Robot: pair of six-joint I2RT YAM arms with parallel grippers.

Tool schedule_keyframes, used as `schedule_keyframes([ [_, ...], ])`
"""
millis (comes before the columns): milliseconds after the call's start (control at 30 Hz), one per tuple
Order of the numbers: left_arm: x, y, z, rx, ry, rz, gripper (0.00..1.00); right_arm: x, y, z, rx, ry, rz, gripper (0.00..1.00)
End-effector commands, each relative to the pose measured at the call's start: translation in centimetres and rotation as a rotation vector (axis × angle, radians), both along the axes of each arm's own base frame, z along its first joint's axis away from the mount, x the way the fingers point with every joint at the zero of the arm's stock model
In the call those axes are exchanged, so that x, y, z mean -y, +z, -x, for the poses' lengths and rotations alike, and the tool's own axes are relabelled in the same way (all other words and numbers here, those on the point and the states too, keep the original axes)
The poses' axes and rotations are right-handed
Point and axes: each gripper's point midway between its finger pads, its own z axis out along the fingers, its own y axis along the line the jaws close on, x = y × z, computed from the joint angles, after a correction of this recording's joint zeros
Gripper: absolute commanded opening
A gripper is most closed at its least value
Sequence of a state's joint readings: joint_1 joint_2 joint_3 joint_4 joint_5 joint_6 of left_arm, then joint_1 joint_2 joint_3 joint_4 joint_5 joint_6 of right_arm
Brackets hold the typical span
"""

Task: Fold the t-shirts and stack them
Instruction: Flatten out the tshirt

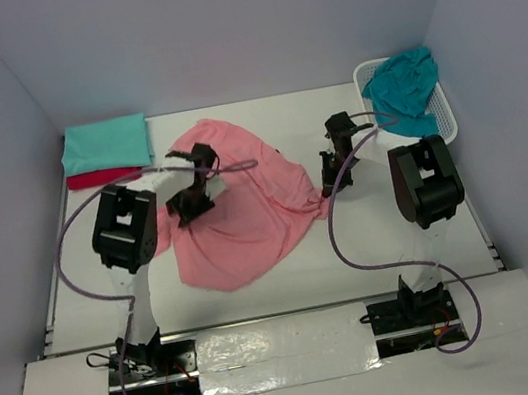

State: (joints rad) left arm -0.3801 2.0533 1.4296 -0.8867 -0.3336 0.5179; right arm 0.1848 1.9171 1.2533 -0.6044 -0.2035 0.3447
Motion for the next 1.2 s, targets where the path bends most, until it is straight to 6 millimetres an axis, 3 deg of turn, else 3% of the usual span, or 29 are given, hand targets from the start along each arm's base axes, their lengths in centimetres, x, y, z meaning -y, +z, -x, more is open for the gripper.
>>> schedule_keyframes([
  [0,4.2,-2.0,-13.5,0.386,0.072,0.139,0.63,-0.9,0.5,1.0,0.015,-0.009,-0.094,0.00],
  [33,5.5,0.6,-16.9,0.462,0.067,0.173,0.64,-1.1,0.7,1.5,0.017,-0.013,-0.112,0.00],
  [67,5.8,-0.7,-17.7,0.447,0.069,0.164,0.65,-1.3,0.9,1.9,0.015,-0.030,-0.134,0.00],
  [100,5.8,-0.2,-18.3,0.451,0.067,0.152,0.66,-1.6,1.5,2.3,0.034,-0.032,-0.158,0.00],
  [133,6.2,1.5,-19.7,0.496,0.067,0.162,0.67,-2.0,1.7,2.5,0.040,-0.034,-0.182,0.00],
  [233,5.8,3.9,-20.4,0.570,0.073,0.147,0.72,-2.5,2.7,2.9,0.060,-0.048,-0.231,0.00],
  [267,5.8,7.2,-20.4,0.626,0.080,0.177,0.73,-2.6,3.2,2.9,0.078,-0.044,-0.234,0.00],
  [300,5.9,8.9,-20.1,0.651,0.089,0.199,0.74,-2.4,3.4,2.8,0.091,-0.038,-0.223,0.01],
  [333,6.0,9.0,-18.8,0.624,0.082,0.226,0.74,-2.2,3.7,2.8,0.103,-0.033,-0.211,0.04],
  [367,6.1,13.4,-17.8,0.686,0.075,0.280,0.74,-1.9,4.4,2.7,0.128,-0.028,-0.192,0.09],
  [400,6.1,15.1,-16.8,0.696,0.053,0.308,0.73,-1.3,4.7,3.1,0.120,-0.031,-0.157,0.25],
  [433,6.5,13.8,-14.6,0.634,0.016,0.350,0.72,0.0,4.6,3.0,0.137,-0.042,-0.077,0.31],
  [467,6.4,17.4,-12.8,0.683,-0.023,0.398,0.70,0.8,5.2,3.0,0.154,-0.057,-0.038,0.37],
  [500,6.5,17.8,-11.3,0.665,-0.087,0.407,0.61,1.6,5.0,3.7,0.134,-0.067,0.003,0.38],
  [533,6.0,15.0,-8.5,0.579,-0.118,0.389,0.55,2.3,5.0,3.9,0.137,-0.075,0.042,0.39],
  [567,6.1,16.0,-6.5,0.586,-0.172,0.383,0.49,2.4,5.1,4.3,0.135,-0.075,0.049,0.39],
  [600,5.2,12.7,-3.6,0.492,-0.222,0.324,0.41,2.6,4.7,5.0,0.114,-0.076,0.052,0.39],
  [667,5.5,11.3,-0.5,0.455,-0.288,0.269,0.39,1.7,4.4,5.8,0.092,-0.066,0.010,0.38],
  [700,5.2,8.6,1.9,0.385,-0.300,0.247,0.43,1.3,3.9,6.3,0.081,-0.060,-0.008,0.38],
  [733,6.0,7.8,3.0,0.366,-0.327,0.251,0.46,0.4,3.7,6.6,0.076,-0.038,-0.023,0.38],
  [800,6.4,6.1,3.7,0.371,-0.306,0.263,0.56,-0.9,2.7,7.0,0.052,-0.026,-0.055,0.41],
  [900,7.1,5.3,2.4,0.406,-0.239,0.269,0.63,-2.6,1.4,6.6,0.022,0.026,-0.033,0.49],
  [1000,7.7,4.6,1.4,0.421,-0.203,0.277,0.65,-1.9,0.5,5.1,0.031,0.014,0.059,0.55],
  [1167,7.7,1.0,2.9,0.323,-0.189,0.279,0.65,-0.8,-0.3,3.6,0.028,0.007,0.144,0.66],
])
